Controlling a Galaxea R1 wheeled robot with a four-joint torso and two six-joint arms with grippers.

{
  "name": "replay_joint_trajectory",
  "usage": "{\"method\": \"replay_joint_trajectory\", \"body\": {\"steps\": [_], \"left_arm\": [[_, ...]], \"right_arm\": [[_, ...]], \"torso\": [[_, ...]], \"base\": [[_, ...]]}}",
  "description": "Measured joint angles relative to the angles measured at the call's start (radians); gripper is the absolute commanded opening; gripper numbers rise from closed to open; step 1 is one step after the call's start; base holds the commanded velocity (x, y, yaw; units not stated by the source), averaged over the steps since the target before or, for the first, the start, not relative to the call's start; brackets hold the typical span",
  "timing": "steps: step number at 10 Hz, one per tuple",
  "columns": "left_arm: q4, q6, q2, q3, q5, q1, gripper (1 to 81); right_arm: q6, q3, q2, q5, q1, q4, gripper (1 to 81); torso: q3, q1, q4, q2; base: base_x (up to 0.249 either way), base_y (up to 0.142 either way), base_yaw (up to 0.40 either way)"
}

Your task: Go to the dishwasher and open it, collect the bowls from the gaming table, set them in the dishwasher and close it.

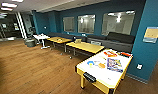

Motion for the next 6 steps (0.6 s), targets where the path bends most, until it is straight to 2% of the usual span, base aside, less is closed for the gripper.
{"method": "replay_joint_trajectory", "body": {"steps": [3,6], "left_arm": [[0.0,0.0,0.004,0.001,0.0,0.0,81.1],[0.0,0.0,0.0,-0.001,0.0,0.0,81.1]], "right_arm": [[0.0,0.0,-0.003,0.0,0.0,0.0,81.1],[0.0,0.001,0.008,0.001,0.0,0.0,81.1]], "torso": [[0.0,0.0,0.0,0.0],[0.0,0.001,0.0,0.0]], "base": [[0.137,0.062,0.0],[0.137,0.0,0.0]]}}
